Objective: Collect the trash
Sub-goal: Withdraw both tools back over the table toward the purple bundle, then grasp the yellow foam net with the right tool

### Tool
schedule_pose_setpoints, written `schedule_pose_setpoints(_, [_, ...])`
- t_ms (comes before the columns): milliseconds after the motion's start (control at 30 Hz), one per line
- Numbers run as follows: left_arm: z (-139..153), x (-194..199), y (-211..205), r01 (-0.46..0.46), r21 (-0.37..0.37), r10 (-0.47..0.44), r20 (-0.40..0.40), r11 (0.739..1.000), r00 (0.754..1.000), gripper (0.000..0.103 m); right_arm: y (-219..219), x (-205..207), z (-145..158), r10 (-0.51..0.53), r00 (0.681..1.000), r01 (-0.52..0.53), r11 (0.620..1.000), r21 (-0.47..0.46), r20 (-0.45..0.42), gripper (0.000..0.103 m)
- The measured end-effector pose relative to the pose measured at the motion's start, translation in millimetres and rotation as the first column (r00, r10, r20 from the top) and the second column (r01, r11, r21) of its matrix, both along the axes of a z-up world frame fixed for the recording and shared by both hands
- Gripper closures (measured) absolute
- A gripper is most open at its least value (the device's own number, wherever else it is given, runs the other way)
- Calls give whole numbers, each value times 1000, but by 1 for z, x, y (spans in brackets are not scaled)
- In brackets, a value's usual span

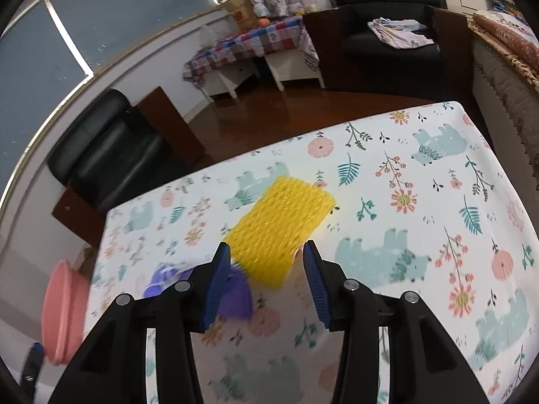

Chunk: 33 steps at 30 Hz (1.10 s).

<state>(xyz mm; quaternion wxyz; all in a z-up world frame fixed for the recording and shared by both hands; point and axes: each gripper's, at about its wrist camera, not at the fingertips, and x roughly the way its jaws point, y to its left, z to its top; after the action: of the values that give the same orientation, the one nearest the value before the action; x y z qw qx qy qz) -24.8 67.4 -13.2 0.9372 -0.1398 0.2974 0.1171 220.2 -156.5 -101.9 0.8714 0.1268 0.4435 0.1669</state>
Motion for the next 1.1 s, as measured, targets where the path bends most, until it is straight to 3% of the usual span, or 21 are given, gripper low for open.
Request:
schedule_pose_setpoints(67, [5,5,-5,12,3,-12,6,1000,1000,66,3,1,-2,3,1000,-3,1000,-15,21,64])
schedule_pose_setpoints(100, [8,9,-8,20,4,-21,9,1000,1000,66,5,2,-3,10,1000,-10,1000,-30,24,72])
schedule_pose_setpoints(133, [10,12,-11,30,4,-30,8,1000,1000,66,5,2,-5,17,1000,-16,1000,-26,21,89])
schedule_pose_setpoints(200, [13,20,-16,52,-6,-52,1,999,999,66,0,0,-4,14,1000,-14,1000,-2,24,95])
schedule_pose_setpoints(400, [8,48,-33,105,-66,-108,-34,992,994,66,-37,-26,20,-22,995,14,996,87,92,96])
schedule_pose_setpoints(500, [-4,67,-43,126,-158,-139,-72,979,988,66,-58,-40,26,-53,991,40,993,112,121,96])
schedule_pose_setpoints(600, [-15,91,-53,136,-282,-172,-106,950,979,66,-70,-47,26,-69,986,53,993,109,153,96])
schedule_pose_setpoints(767, [-27,133,-59,101,-417,-179,-153,903,972,66,-72,-44,27,-53,982,36,995,93,183,96])
schedule_pose_setpoints(833, [-28,147,-63,78,-434,-161,-158,898,974,66,-73,-44,26,-64,979,46,994,98,195,96])
schedule_pose_setpoints(933, [-24,173,-78,114,-384,-187,-160,916,969,66,-79,-44,21,-92,980,70,990,125,178,95])
schedule_pose_setpoints(1033, [-39,202,-86,136,-465,-249,-191,875,949,66,-87,-47,22,-129,974,104,985,139,187,95])
schedule_pose_setpoints(1100, [-50,214,-88,125,-494,-260,-214,860,941,66,-90,-50,26,-149,965,123,984,130,216,95])
